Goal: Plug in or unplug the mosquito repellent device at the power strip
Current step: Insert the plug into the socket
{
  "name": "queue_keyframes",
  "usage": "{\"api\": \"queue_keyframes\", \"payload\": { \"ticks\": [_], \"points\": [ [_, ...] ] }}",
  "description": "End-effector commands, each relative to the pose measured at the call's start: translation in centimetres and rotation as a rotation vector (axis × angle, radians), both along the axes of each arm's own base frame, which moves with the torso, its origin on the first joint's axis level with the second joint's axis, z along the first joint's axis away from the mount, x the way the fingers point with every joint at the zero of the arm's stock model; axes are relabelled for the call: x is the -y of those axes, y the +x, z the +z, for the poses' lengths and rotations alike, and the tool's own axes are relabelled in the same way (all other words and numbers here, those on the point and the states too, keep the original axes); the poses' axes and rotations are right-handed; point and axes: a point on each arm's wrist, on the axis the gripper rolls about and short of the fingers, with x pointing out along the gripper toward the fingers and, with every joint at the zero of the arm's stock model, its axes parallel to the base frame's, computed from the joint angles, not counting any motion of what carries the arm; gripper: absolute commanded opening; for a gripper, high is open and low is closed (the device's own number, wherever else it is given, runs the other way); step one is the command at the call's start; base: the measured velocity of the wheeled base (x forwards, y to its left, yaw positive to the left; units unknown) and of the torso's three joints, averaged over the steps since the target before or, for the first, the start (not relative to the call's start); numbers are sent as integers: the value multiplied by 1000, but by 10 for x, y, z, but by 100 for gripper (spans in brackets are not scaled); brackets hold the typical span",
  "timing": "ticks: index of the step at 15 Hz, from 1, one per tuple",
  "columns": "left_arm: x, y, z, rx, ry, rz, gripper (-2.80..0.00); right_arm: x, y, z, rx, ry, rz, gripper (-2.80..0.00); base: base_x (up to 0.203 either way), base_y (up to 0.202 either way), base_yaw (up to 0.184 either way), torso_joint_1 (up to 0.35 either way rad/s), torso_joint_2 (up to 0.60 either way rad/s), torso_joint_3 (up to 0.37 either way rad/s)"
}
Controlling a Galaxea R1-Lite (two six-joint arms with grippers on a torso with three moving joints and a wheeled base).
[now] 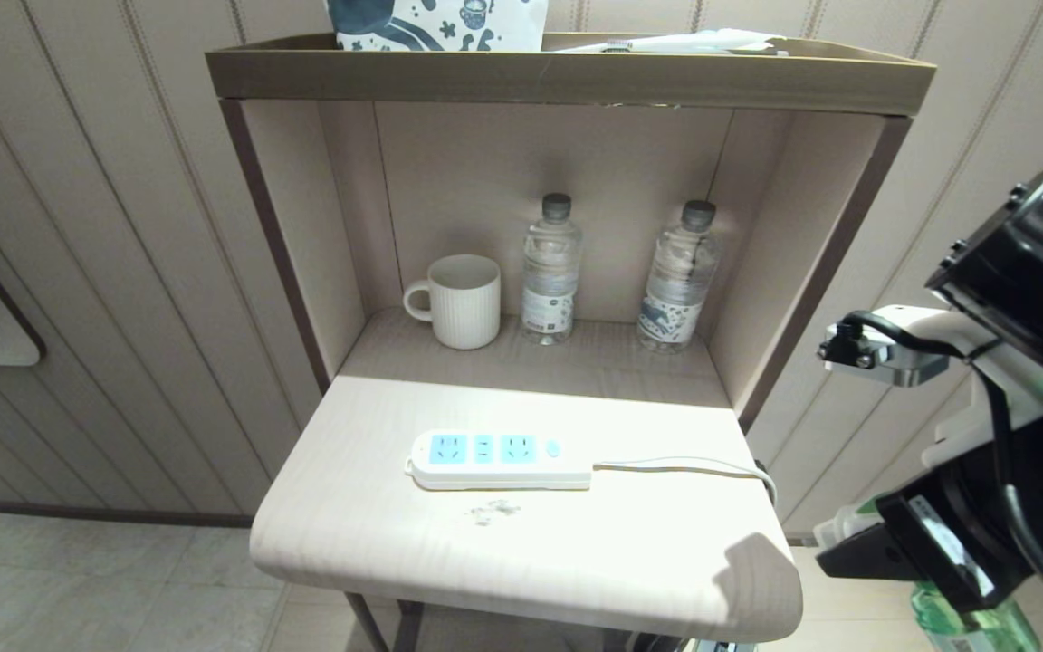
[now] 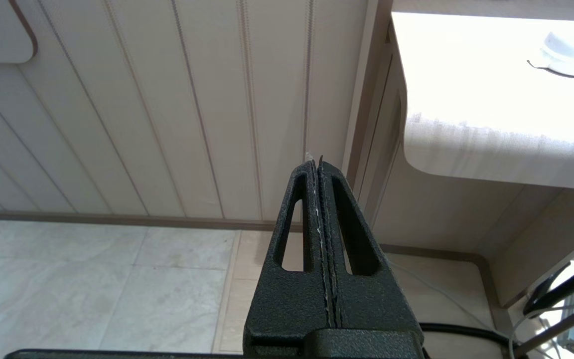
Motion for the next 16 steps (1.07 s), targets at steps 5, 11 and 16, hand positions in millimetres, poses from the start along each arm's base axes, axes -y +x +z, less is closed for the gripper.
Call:
{"api": "queue_keyframes", "payload": {
  "ticks": [5, 11, 16],
  "points": [
    [0, 0, 0, 0, 0, 1, -280, -3, 3, -2, -11, -7, 0, -280, 0, 0, 0, 0, 0, 0],
    [0, 0, 0, -1, 0, 0, -280, -3, 3, -3, -13, -10, 0, -280, 0, 0, 0, 0, 0, 0],
    [0, 0, 0, -1, 0, 0, -280, 12, -18, 25, 204, 105, -25, -280, 0, 0, 0, 0, 0, 0]
  ]
}}
